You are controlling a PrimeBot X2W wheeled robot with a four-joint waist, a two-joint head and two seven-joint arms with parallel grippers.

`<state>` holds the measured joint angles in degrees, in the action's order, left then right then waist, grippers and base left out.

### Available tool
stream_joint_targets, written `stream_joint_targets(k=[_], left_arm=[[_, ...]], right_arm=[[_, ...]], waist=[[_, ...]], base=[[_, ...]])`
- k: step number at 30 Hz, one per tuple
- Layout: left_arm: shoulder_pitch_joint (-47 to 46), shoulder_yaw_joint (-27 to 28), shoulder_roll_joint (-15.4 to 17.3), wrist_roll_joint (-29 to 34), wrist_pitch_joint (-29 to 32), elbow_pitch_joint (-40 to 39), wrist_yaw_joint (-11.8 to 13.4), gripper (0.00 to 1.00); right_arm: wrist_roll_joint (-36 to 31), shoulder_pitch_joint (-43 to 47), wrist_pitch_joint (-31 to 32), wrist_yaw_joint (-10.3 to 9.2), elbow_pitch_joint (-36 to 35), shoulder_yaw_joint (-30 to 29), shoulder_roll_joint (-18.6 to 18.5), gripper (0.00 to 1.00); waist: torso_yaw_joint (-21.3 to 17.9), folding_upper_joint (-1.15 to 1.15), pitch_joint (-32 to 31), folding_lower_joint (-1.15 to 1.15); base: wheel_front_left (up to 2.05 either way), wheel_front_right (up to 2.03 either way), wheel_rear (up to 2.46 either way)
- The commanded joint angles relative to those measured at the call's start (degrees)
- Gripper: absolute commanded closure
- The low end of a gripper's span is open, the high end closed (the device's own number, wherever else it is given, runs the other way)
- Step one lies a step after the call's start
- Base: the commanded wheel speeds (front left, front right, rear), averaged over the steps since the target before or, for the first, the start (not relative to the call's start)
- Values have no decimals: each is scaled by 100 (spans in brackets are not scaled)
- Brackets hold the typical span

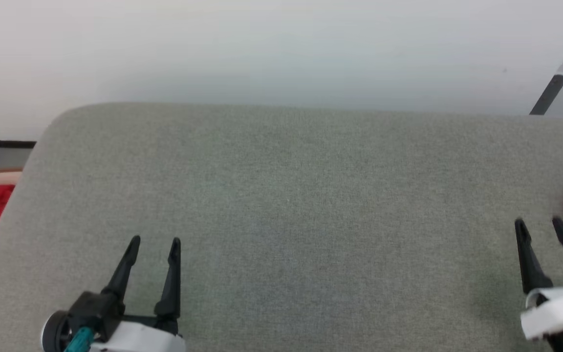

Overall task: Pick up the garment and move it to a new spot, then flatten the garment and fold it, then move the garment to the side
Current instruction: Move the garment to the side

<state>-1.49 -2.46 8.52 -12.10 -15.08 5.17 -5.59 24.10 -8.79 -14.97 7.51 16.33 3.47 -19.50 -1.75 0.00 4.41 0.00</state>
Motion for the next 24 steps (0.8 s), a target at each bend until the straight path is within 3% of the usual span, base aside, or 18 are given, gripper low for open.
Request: stream_joint_targets(k=[1, 14, 24], left_arm=[[103, 41, -15, 54, -4, -37, -30, 0], [922, 285, -204, 190, -4, -388, -19, 0], [975, 284, -240, 273, -4, -415, -26, 0]], right_arm=[[-49, 178, -25, -5, -92, -103, 83, 0], [-615, 1142, 320, -5, -1253, -778, 697, 0], [-701, 1332, 458, -5, -1634, -976, 905, 0]], waist=[[18, 0, -72, 0], [-83, 0, -295, 0], [-71, 0, -242, 0]], base=[[0, 0, 0], [0, 0, 0], [0, 0, 0]])
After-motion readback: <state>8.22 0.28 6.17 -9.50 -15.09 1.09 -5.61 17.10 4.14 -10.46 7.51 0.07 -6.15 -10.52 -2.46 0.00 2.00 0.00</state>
